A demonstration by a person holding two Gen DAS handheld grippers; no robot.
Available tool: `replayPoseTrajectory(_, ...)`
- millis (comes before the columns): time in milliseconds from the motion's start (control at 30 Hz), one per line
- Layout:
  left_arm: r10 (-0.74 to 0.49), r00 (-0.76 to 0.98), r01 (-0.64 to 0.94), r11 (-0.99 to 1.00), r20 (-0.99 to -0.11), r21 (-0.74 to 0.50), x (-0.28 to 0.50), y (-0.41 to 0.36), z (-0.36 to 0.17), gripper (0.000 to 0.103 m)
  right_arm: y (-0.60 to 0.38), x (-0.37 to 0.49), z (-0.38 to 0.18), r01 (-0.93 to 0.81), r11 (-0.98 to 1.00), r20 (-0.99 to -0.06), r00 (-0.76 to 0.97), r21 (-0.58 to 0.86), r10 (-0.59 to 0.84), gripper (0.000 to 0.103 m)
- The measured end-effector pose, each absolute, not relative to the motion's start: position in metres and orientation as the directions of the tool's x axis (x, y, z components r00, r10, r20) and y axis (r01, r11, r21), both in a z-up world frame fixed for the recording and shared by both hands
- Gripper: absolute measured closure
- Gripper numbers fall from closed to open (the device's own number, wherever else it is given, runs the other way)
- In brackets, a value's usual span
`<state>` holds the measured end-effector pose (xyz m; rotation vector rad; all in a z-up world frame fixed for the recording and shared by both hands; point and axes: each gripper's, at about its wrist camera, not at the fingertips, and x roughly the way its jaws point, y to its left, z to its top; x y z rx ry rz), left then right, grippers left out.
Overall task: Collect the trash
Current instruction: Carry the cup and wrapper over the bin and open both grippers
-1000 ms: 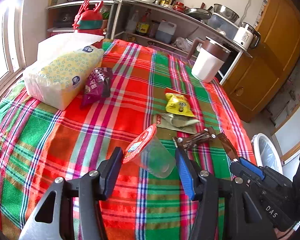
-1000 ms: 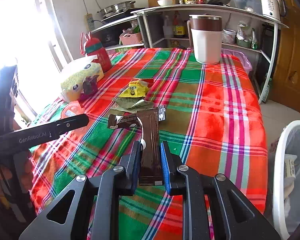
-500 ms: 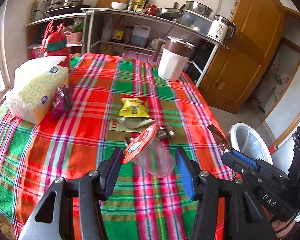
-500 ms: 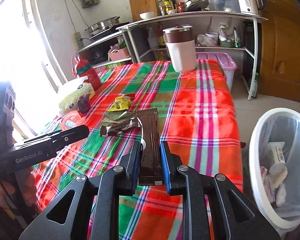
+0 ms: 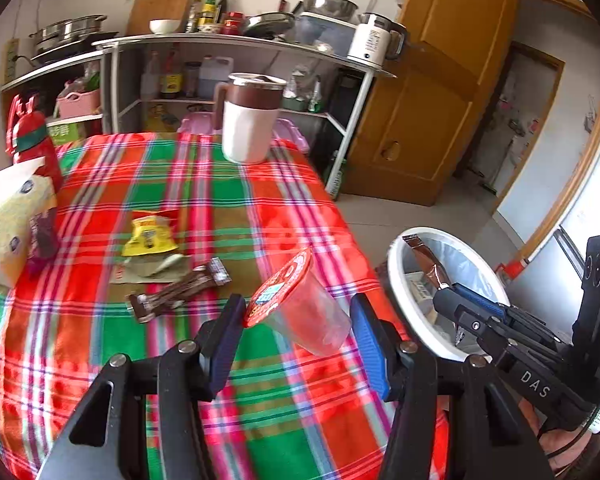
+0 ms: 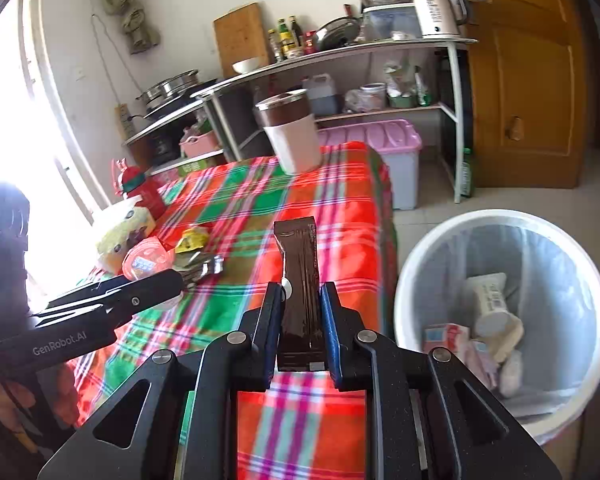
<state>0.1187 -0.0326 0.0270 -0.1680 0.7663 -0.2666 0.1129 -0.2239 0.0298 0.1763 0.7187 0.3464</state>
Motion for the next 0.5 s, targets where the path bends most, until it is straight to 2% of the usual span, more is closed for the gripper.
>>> replayPoseTrajectory(500,-0.439,0.584,0.366,0.893,-0.682,-0.261,0.138,-0.135,0.022,0.047,-0.325,0.106,0.016,-0.023,0.966,-0.657,0.729,0.257,0.192,0.082)
